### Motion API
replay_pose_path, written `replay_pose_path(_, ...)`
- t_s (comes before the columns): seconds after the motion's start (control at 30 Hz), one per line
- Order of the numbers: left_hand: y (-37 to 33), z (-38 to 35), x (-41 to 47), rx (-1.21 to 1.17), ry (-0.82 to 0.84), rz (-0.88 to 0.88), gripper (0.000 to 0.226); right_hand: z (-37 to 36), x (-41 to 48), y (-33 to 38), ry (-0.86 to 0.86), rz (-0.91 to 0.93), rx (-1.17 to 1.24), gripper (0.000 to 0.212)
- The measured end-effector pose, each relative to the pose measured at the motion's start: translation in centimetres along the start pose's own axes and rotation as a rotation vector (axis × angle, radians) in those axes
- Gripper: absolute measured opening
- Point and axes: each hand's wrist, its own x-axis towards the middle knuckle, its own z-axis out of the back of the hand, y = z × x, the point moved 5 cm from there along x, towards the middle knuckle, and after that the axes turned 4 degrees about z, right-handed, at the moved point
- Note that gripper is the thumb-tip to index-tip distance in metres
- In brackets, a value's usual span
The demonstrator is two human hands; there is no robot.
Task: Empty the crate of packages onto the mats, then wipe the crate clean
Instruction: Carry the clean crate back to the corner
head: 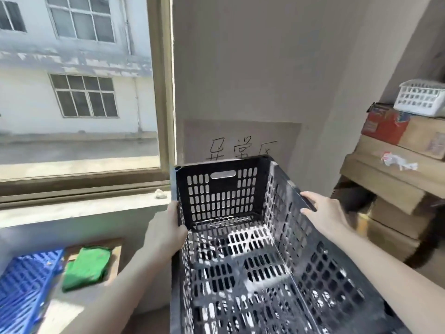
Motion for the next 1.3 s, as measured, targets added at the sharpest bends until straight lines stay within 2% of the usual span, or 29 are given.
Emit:
replay_pose_path(0.37, 2.7, -12.8, 2.7, 0.015, 0.121, 0.130, 0.061, -9.8, 5.6, -8.7, 0.214, -0.051, -0.042, 0.047)
replay_pose_path(0.5, 2.5, -15.9, 3.2, 0.046, 0.126, 0.182, 0.061, -13.3, 7.6, -12.5, 0.252, 0.008, -0.026, 0.050)
replay_pose_path(0.63, 2.5, -18.8, 3.2, 0.084, 0.119, 0.248, 0.060, -16.1, 9.4, -15.5, 0.311, 0.012, -0.152, 0.049)
replay_pose_path(0.8, 1.8, -22.6, 3.1, 0.118, 0.117, 0.358, 0.062, -19.7, 10.3, -19.6, 0.382, 0.001, 0.010, 0.052)
replay_pose_path(1.3, 1.5, -26.6, 2.5, 0.148, 0.036, 0.411, 0.063, -22.6, 10.3, -23.1, 0.434, -0.022, -0.003, 0.050)
